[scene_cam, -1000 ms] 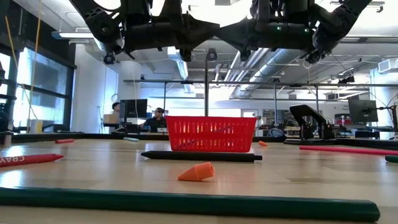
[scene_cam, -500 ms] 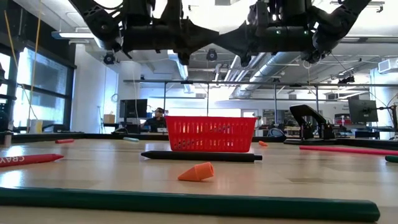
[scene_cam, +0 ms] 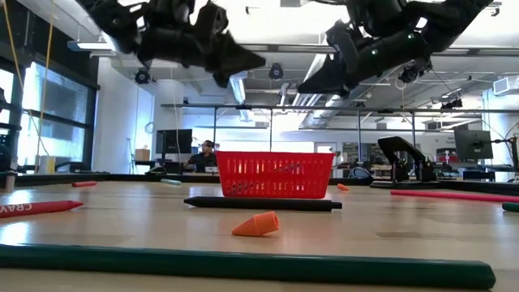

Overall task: Sort crayons/erasers/pens/pencils in bins
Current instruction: Put the orange eraser into the orange bin

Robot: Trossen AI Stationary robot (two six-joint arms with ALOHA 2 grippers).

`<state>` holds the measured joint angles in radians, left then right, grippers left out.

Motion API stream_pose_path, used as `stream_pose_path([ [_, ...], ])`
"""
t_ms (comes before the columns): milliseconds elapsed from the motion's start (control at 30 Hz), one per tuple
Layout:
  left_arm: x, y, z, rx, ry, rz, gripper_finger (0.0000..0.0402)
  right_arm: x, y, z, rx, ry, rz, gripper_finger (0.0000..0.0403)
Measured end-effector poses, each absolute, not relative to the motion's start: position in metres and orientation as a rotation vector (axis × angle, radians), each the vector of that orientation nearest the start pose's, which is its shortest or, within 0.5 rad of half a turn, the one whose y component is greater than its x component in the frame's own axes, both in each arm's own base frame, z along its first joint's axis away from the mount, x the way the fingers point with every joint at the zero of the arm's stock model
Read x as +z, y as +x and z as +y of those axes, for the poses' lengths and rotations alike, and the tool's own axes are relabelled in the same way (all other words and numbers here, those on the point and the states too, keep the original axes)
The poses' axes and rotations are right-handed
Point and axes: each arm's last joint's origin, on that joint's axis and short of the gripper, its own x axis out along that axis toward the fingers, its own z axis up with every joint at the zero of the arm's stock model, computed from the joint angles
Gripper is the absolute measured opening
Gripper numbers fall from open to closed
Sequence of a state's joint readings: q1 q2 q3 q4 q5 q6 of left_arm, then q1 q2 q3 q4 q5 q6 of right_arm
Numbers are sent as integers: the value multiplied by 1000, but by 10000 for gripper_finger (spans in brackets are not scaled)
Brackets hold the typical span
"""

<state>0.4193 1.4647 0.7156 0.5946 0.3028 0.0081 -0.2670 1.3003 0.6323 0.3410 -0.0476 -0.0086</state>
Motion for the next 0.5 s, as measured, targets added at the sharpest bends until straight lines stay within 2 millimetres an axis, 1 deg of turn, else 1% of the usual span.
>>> stream_pose_path([
  [167, 211, 268, 116, 137, -49, 87, 1, 218, 260, -70, -234, 45, 366, 1],
  [400, 188, 250, 114, 167, -45, 94, 0, 215, 259, -67, -230, 62, 407, 1],
  [500, 180, 242, 115, 211, -45, 97, 0, 213, 258, -63, -250, 77, 466, 1],
])
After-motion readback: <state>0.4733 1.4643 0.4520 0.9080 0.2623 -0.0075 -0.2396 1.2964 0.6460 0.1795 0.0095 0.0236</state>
